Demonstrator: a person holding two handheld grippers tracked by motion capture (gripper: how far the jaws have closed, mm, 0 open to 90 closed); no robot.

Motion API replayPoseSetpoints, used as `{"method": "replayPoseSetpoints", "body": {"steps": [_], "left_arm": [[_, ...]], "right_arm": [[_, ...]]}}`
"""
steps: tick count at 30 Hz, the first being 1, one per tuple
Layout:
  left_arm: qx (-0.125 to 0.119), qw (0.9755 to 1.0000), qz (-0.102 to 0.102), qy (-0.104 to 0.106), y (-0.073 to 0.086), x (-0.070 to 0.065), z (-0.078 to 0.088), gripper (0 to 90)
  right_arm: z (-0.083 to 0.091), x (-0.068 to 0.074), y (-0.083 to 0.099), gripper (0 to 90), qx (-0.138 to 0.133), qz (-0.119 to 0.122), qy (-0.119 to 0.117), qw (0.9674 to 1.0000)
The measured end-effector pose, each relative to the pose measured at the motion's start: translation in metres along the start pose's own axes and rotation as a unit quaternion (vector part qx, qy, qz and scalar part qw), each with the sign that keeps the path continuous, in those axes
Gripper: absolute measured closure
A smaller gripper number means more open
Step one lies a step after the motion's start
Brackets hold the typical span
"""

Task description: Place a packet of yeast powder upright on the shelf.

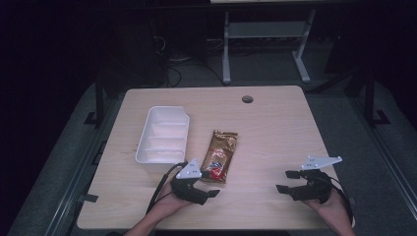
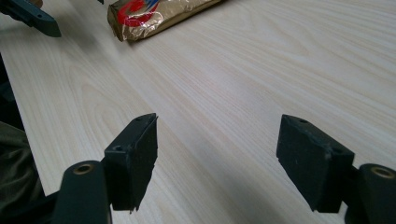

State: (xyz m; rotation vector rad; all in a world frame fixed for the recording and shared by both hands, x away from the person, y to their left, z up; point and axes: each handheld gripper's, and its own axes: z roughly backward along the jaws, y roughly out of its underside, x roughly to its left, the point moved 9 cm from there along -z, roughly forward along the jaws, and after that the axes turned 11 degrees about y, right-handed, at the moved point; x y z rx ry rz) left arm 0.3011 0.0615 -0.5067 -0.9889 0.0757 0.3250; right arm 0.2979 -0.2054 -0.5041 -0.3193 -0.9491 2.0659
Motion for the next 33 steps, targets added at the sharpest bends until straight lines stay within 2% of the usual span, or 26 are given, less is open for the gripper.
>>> {"method": "replayPoseSetpoints", "body": {"steps": [4, 10, 13, 16, 18, 19, 21, 22, 26, 30, 33], "left_arm": [[0.0, 1.0, -0.003, -0.006, -0.001, 0.002, 0.001, 30.6], [-0.008, 0.9993, -0.002, -0.036, -0.005, 0.011, 0.005, 35.6], [-0.004, 0.9991, 0.002, -0.043, -0.006, 0.014, 0.005, 39.6], [-0.009, 0.9986, 0.013, -0.051, -0.009, 0.018, 0.005, 49.8], [-0.014, 0.9982, 0.037, -0.045, -0.01, 0.019, 0.005, 52.5], [-0.015, 0.9982, 0.039, -0.043, -0.011, 0.019, 0.005, 54.0], [-0.009, 0.9978, 0.042, -0.051, -0.009, 0.021, 0.004, 58.1], [-0.009, 0.9976, 0.044, -0.053, -0.009, 0.022, 0.004, 62.6], [-0.014, 0.9973, 0.044, -0.058, -0.012, 0.026, 0.004, 69.3], [-0.016, 0.9976, 0.036, -0.057, -0.014, 0.026, 0.004, 80.6], [-0.006, 0.9975, 0.03, -0.064, -0.015, 0.028, 0.002, 86.0]], "right_arm": [[0.0, 0.0, 0.0, 28.4, 0.002, -0.005, -0.002, 1.0], [-0.001, -0.003, 0.0, 27.6, 0.003, -0.015, 0.001, 0.9999], [-0.003, -0.003, -0.001, 27.2, 0.005, -0.021, 0.001, 0.9998], [-0.006, -0.004, -0.004, 27.0, 0.008, -0.024, -0.001, 0.9997], [-0.007, -0.005, -0.005, 26.9, 0.009, -0.023, -0.001, 0.9997], [-0.009, -0.006, -0.006, 26.6, 0.009, -0.023, 0.0, 0.9997], [-0.012, -0.007, -0.009, 26.2, 0.012, -0.025, -0.002, 0.9996], [-0.015, -0.008, -0.013, 26.0, 0.013, -0.025, -0.002, 0.9996], [-0.021, -0.008, -0.021, 25.4, 0.017, -0.024, -0.001, 0.9996], [-0.03, -0.005, -0.034, 25.2, 0.019, -0.019, -0.005, 0.9996], [-0.039, -0.004, -0.044, 25.0, 0.026, -0.016, -0.007, 0.9995]]}}
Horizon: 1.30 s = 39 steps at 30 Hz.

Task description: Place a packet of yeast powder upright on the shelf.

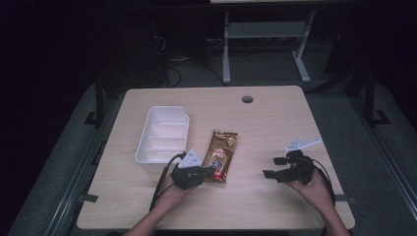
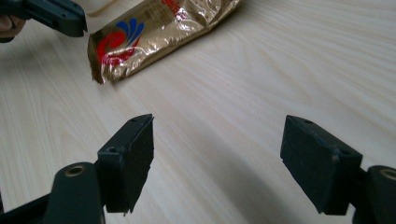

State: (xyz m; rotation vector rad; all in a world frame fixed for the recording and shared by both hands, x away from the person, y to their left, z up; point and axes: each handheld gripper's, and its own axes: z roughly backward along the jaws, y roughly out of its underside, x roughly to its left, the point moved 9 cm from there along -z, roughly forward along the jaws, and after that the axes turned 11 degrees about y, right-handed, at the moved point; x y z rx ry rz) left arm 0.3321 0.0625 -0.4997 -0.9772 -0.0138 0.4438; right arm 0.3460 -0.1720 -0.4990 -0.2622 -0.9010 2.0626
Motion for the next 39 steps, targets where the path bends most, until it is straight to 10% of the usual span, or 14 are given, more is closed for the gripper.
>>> {"method": "replayPoseSetpoints", "body": {"steps": [27, 39], "left_arm": [[0.035, 0.9989, 0.019, -0.025, 0.01, 0.015, -0.011, 87.7], [0.036, 0.9989, 0.013, -0.028, 0.01, 0.016, -0.012, 89.5]], "right_arm": [[-0.091, -0.002, -0.118, 24.9, 0.062, 0.021, -0.003, 0.9978], [-0.133, -0.005, -0.112, 26.3, 0.111, -0.004, -0.019, 0.9936]]}}
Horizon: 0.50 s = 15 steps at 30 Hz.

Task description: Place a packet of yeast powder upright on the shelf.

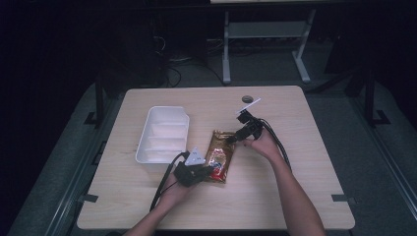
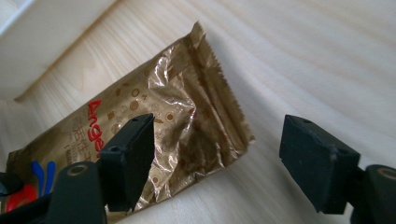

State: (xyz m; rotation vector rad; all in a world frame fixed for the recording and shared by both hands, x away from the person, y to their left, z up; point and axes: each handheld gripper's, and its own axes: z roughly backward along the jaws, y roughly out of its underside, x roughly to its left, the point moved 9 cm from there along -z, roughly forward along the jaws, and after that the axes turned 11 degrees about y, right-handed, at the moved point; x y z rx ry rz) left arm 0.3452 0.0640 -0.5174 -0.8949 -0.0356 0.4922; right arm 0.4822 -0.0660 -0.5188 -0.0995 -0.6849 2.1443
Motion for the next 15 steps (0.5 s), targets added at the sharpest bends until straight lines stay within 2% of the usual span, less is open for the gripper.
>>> {"method": "replayPoseSetpoints", "body": {"steps": [1, 4, 7, 8, 10, 12, 13, 15], "left_arm": [[-0.001, 1.0, 0.002, 0.003, 0.0, 0.0, 0.0, 89.5], [-0.004, 0.9999, 0.008, 0.011, 0.001, 0.001, 0.0, 89.5], [-0.002, 1.0, 0.004, 0.009, 0.001, 0.001, 0.0, 89.5], [-0.002, 1.0, 0.003, 0.008, 0.001, 0.001, 0.0, 89.6], [-0.002, 1.0, 0.003, 0.008, 0.001, 0.001, 0.0, 89.5], [-0.002, 1.0, 0.002, 0.007, 0.001, 0.001, 0.0, 89.7], [-0.002, 1.0, 0.002, 0.007, 0.001, 0.001, 0.0, 89.6], [-0.002, 1.0, -0.001, 0.005, 0.0, 0.001, 0.0, 89.7]], "right_arm": [[0.0, 0.0, 0.0, 26.3, 0.0, 0.0, 0.0, 1.0], [-0.007, 0.005, 0.002, 28.8, 0.007, 0.0, -0.019, 0.9998], [-0.009, 0.012, 0.003, 43.3, 0.011, -0.004, -0.054, 0.9985], [-0.008, 0.015, 0.001, 49.1, 0.004, -0.004, -0.069, 0.9976], [-0.008, 0.016, 0.001, 49.6, 0.004, -0.003, -0.072, 0.9974], [-0.005, 0.022, 0.0, 55.3, 0.003, 0.006, -0.08, 0.9968], [-0.005, 0.022, 0.0, 55.3, 0.003, 0.006, -0.08, 0.9968], [-0.005, 0.022, 0.0, 61.8, 0.006, 0.02, -0.058, 0.9981]]}}
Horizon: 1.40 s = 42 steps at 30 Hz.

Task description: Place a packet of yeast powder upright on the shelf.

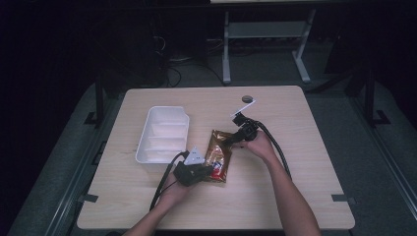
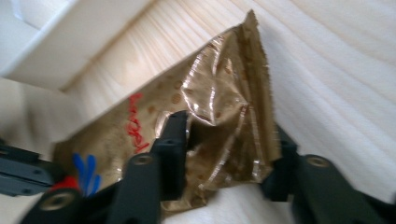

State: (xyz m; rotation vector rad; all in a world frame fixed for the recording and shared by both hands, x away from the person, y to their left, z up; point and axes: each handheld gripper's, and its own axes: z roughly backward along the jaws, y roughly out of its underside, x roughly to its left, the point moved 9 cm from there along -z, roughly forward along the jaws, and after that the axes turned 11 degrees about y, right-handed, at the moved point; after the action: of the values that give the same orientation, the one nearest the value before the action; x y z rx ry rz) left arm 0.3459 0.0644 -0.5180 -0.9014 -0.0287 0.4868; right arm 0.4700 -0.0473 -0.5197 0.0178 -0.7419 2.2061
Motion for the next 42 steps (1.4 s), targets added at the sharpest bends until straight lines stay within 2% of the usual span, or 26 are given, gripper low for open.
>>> {"method": "replayPoseSetpoints", "body": {"steps": [2, 5, 9, 12, 14, 17, 20, 23, 25, 26, 29, 34, 42], "left_arm": [[0.0, 1.0, -0.001, -0.001, 0.0, 0.0, 0.0, 89.6], [0.001, 1.0, -0.004, -0.003, 0.0, 0.0, 0.0, 89.6], [0.001, 1.0, -0.006, -0.004, 0.0, -0.001, 0.0, 89.1], [0.002, 0.9999, -0.007, -0.008, 0.0, 0.0, 0.0, 87.5], [-0.001, 1.0, 0.0, -0.006, 0.0, 0.001, 0.001, 85.9], [-0.001, 1.0, 0.004, 0.0, -0.001, 0.0, 0.002, 79.6], [-0.014, 0.9999, 0.0, 0.007, -0.006, -0.005, 0.004, 79.4], [-0.025, 0.9997, -0.007, 0.005, -0.01, -0.009, 0.007, 77.0], [-0.027, 0.9996, -0.009, 0.006, -0.01, -0.01, 0.007, 74.3], [-0.027, 0.9996, -0.01, 0.008, -0.01, -0.011, 0.007, 74.3], [-0.03, 0.999, -0.004, 0.032, -0.011, -0.018, 0.006, 73.7], [-0.033, 0.998, -0.023, 0.049, -0.013, -0.029, 0.006, 71.8], [-0.037, 0.9965, -0.043, 0.061, -0.014, -0.038, 0.006, 65.5]], "right_arm": [[0.001, -0.002, 0.0, 71.0, 0.0, -0.007, 0.008, 0.9999], [0.002, -0.005, 0.0, 82.8, -0.004, 0.001, 0.021, 0.9998], [0.005, -0.007, -0.001, 89.0, -0.009, 0.002, 0.018, 0.9998], [0.01, -0.006, -0.001, 89.7, -0.013, 0.003, 0.013, 0.9998], [0.013, -0.006, -0.001, 89.8, -0.014, 0.005, 0.011, 0.9998], [0.018, -0.004, -0.002, 89.8, -0.016, 0.007, 0.01, 0.9998], [0.026, -0.002, -0.006, 89.8, -0.033, 0.01, 0.008, 0.9994], [0.037, 0.0, -0.01, 89.8, -0.052, 0.013, 0.011, 0.9985], [0.051, 0.002, -0.013, 89.8, -0.07, 0.018, 0.015, 0.9973], [0.051, 0.002, -0.013, 89.8, -0.07, 0.018, 0.015, 0.9973], [0.065, 0.005, -0.015, 89.8, -0.087, 0.021, 0.015, 0.9959], [0.085, 0.009, -0.018, 89.9, -0.107, 0.025, 0.018, 0.9938], [0.115, 0.025, -0.031, 89.9, -0.135, 0.054, 0.027, 0.9891]]}}
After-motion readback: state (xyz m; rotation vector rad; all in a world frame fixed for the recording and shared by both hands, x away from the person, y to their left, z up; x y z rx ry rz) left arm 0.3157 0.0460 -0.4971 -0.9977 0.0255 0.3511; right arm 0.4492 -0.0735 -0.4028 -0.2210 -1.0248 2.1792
